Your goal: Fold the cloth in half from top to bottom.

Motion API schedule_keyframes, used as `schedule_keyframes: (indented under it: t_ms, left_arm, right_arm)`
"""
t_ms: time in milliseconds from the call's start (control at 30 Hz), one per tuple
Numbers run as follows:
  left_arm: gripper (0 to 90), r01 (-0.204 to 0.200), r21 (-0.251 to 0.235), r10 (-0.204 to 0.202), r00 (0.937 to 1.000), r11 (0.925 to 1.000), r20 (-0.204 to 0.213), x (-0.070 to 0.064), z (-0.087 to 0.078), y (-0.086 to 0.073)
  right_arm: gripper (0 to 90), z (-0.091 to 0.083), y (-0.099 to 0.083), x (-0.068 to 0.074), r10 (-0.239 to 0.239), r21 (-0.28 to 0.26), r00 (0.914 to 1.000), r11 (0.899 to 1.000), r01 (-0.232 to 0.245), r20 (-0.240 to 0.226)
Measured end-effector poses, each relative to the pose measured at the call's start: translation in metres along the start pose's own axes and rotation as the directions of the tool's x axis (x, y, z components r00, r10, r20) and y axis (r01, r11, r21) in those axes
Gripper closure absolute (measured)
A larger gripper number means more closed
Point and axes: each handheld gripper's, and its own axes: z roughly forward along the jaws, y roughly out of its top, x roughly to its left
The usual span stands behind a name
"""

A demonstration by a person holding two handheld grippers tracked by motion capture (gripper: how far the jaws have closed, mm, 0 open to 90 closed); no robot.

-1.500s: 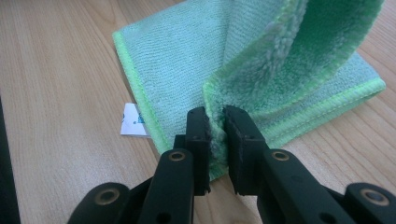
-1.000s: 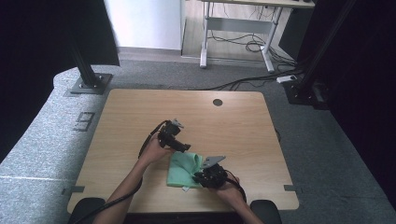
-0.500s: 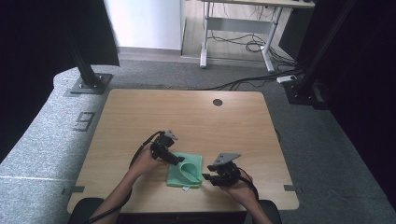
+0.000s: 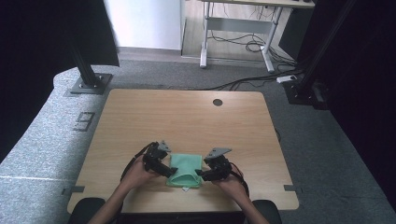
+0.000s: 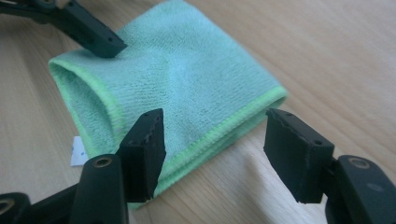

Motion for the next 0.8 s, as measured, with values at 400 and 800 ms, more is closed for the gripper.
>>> schedule_keyframes:
  t_ms: [400, 800]
  left_arm:
    - [5.9, 0.014, -0.03, -0.014, 0.9999, 0.9995, -0.004, -0.003, -0.002, -0.012]
    - [5.8, 0.0, -0.019, -0.001, 0.999, 0.9998, -0.046, -0.019, -0.007, -0.032]
  right_arm:
    - [25.7, 0.007, -0.017, 0.018, -0.059, 0.064, 0.9982, 0.996, 0.058, 0.008]
    - [21.2, 0.009, -0.023, 0.015, -0.01, 0.045, 0.9996, 0.999, 0.008, 0.026]
